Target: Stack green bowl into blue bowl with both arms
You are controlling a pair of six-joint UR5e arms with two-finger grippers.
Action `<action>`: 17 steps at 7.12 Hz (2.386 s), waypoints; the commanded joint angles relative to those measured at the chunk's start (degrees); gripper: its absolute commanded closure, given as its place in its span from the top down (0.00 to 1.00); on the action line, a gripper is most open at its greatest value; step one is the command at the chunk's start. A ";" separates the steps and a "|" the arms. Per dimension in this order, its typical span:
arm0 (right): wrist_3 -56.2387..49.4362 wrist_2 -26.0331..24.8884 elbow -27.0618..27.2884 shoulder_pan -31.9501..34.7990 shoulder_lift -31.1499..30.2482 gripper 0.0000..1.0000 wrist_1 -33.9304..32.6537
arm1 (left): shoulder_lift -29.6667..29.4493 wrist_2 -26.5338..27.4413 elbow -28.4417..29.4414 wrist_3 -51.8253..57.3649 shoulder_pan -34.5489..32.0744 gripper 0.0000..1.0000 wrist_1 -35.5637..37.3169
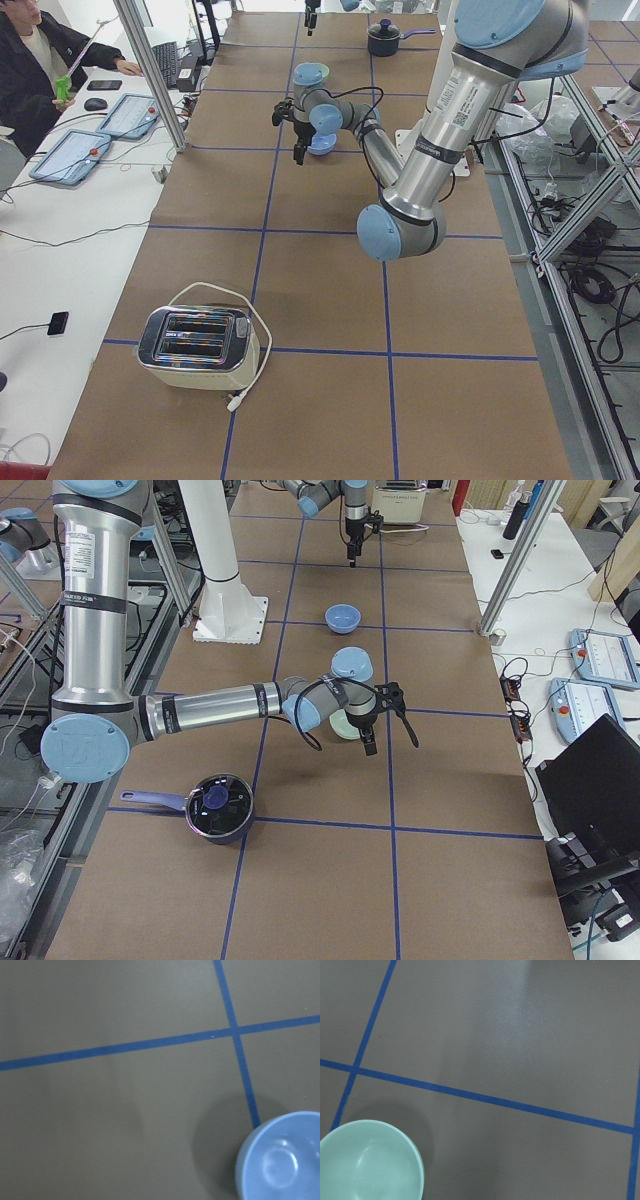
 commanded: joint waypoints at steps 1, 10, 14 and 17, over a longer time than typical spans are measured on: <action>0.11 0.60 -0.23 -1.05 -0.66 1.00 4.72 | 17.12 -8.86 -7.08 26.69 -15.84 0.98 1.38; 4.59 -4.58 -5.23 -12.56 2.15 0.90 6.16 | 33.13 -20.60 7.74 68.77 -60.06 0.98 4.02; 4.51 -5.11 -7.87 -14.06 3.90 0.23 6.07 | 32.95 -20.86 7.65 68.77 -60.06 0.98 3.93; 4.51 -4.94 -8.67 -14.42 4.69 0.00 6.07 | 33.04 -20.60 7.92 68.77 -59.97 0.98 3.93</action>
